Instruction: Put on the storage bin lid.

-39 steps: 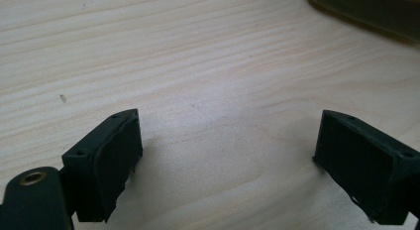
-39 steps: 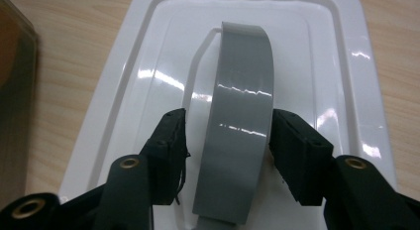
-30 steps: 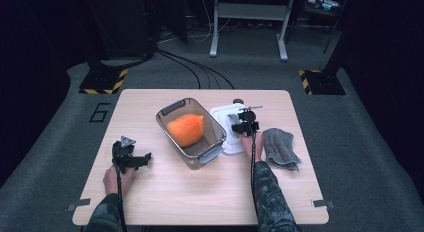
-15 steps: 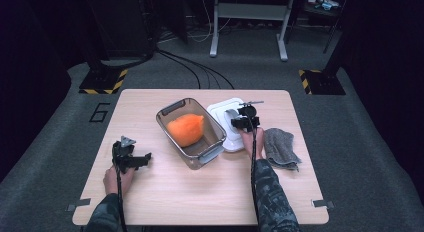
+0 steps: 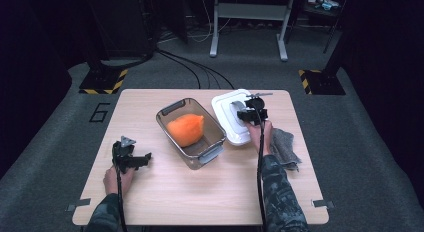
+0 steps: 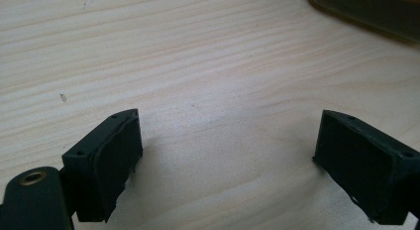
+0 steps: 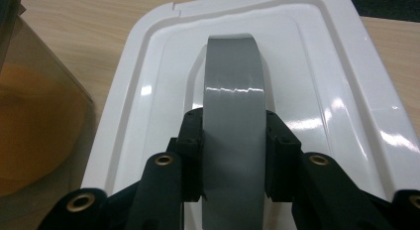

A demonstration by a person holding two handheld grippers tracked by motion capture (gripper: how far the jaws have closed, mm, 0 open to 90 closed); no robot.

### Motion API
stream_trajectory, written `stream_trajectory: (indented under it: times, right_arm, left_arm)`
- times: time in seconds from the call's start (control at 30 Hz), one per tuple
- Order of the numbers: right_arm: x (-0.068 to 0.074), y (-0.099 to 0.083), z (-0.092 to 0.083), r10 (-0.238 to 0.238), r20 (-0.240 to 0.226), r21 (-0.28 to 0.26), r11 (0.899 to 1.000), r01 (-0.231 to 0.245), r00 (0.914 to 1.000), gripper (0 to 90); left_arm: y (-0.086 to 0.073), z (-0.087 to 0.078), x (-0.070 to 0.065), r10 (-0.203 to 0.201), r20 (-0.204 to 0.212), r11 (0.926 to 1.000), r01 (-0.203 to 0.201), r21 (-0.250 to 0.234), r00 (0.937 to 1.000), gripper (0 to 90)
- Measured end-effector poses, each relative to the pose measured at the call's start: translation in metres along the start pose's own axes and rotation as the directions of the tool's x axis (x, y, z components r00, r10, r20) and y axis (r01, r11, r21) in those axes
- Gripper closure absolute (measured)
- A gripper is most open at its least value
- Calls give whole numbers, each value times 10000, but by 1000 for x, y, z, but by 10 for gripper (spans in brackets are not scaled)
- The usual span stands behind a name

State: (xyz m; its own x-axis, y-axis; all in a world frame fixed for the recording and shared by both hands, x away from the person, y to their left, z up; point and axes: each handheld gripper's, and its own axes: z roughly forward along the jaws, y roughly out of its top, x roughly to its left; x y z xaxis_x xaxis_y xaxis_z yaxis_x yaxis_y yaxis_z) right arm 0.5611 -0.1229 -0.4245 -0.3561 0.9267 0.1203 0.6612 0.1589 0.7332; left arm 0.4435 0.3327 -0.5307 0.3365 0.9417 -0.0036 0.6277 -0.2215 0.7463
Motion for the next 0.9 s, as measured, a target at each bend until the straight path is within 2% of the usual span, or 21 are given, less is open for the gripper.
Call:
stream_trajectory:
  times: [0.27, 0.33, 0.43, 0.5, 0.57, 0.63, 0.9]
  right_arm:
    - [-8, 5, -19, 106, 146, -389, 9992, -100, 9998, 666]
    - [-11, 5, -23, 268, 99, -387, 9989, -264, 9996, 666]
    - [-14, 6, -31, 167, 157, -460, 9988, -160, 9997, 666]
    - [-15, 7, -35, 354, 67, -526, 9980, -350, 9994, 666]
    - [-16, 9, -39, 242, 123, -574, 9981, -235, 9996, 666]
    - [-17, 12, -42, 325, 177, -545, 9980, -315, 9993, 666]
    - [-13, 20, -61, 464, -179, -935, 9945, -479, 9988, 666]
  left_arm:
    - [0, 0, 0, -1, 0, 10000, 1, -7, 10000, 107]
    - [0, 0, 0, -5, 4, 10000, 5, -3, 10000, 107]
    - [0, 0, 0, -9, 0, 10000, 9, -12, 10000, 107]
    - [0, 0, 0, -7, 1, 10000, 7, -6, 10000, 107]
    - [0, 0, 0, -3, 4, 10000, 3, -4, 10000, 107]
    - [0, 0, 0, 17, 8, 10000, -17, 6, 10000, 107]
    - [0, 0, 0, 1, 4, 10000, -1, -8, 10000, 107]
